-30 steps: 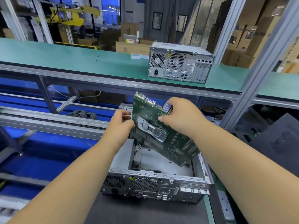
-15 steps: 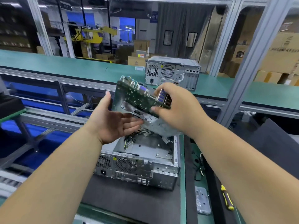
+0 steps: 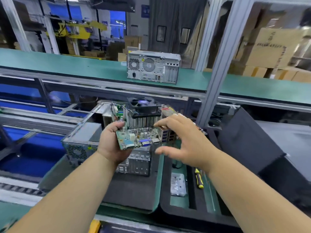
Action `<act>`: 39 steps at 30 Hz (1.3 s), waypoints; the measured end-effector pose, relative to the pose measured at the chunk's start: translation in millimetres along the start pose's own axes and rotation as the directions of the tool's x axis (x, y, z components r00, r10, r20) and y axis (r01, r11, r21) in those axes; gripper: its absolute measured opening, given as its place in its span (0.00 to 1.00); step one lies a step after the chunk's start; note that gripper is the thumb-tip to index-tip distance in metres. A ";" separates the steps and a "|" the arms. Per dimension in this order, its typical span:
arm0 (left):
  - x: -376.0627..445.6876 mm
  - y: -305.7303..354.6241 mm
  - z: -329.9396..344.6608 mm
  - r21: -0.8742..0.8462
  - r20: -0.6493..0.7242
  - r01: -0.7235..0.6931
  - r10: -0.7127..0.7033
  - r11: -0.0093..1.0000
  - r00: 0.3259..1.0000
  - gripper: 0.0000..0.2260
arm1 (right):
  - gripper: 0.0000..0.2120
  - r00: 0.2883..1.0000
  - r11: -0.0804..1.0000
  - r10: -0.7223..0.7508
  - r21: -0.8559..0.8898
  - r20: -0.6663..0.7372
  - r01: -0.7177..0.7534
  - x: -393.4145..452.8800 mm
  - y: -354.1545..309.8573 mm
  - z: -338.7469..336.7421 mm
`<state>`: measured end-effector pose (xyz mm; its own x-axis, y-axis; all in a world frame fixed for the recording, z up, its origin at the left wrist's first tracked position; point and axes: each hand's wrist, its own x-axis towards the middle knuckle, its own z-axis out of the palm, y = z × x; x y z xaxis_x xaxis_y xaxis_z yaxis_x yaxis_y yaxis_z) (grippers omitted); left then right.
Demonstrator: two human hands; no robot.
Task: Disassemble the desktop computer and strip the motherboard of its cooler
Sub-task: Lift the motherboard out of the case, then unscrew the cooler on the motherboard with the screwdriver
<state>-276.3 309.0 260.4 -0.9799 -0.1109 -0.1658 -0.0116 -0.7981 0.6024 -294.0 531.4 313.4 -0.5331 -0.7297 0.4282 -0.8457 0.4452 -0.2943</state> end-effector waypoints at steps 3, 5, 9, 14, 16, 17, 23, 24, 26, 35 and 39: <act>8.9 -33.5 10.6 0.039 0.012 0.064 -0.064 0.997 0.998 0.18 | 0.18 0.987 0.974 0.159 0.168 -0.009 -0.155 -37.9 29.6 -11.5; 14.2 -57.1 16.7 0.080 0.035 0.130 -0.133 0.988 0.991 0.14 | 0.19 0.977 0.971 0.207 0.115 0.046 -0.211 -59.9 45.5 -18.0; 34.1 -106.9 22.1 0.156 0.036 0.268 -0.276 0.951 0.960 0.16 | 0.16 0.957 0.967 0.253 0.002 0.142 -0.256 -93.4 70.2 -17.6; 56.3 -159.8 13.5 0.213 -0.092 0.412 -0.402 0.886 0.911 0.15 | 0.17 0.915 0.926 0.377 -0.053 0.143 -0.373 -132.3 96.5 6.5; 63.8 -172.6 4.7 0.273 -0.168 0.443 -0.411 0.854 0.896 0.15 | 0.16 0.904 0.918 0.396 -0.071 0.162 -0.390 -143.0 103.5 23.2; 68.1 -176.7 -0.1 0.315 -0.201 0.447 -0.402 0.837 0.893 0.16 | 0.16 0.899 0.914 0.405 -0.072 0.167 -0.398 -147.2 106.7 31.8; 75.4 -187.4 -21.9 0.498 -0.335 0.457 -0.322 0.737 0.885 0.26 | 0.14 0.876 0.908 0.419 -0.109 0.237 -0.405 -157.3 123.2 79.8; 77.7 -188.4 -27.7 0.521 -0.344 0.475 -0.334 0.709 0.877 0.31 | 0.14 0.876 0.910 0.415 -0.113 0.246 -0.399 -157.5 125.5 86.1; 81.5 -190.6 -37.5 0.550 -0.349 0.506 -0.367 0.664 0.862 0.35 | 0.14 0.876 0.914 0.405 -0.115 0.262 -0.388 -158.8 129.9 97.8; 82.1 -203.3 -60.1 0.527 -0.416 0.512 -0.319 0.678 0.851 0.29 | 0.14 0.861 0.925 0.377 -0.177 0.340 -0.336 -172.8 136.1 145.9; 77.0 -193.6 -55.7 0.582 -0.480 0.549 -0.291 0.600 0.827 0.27 | 0.16 0.828 0.913 0.407 -0.210 0.387 -0.350 -170.8 137.5 152.4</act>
<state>-338.4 422.0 87.5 -0.7119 -0.1441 -0.6874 -0.6605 -0.1951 0.7250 -315.6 638.2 69.6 -0.7756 -0.6238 -0.0962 -0.5902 0.7708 -0.2397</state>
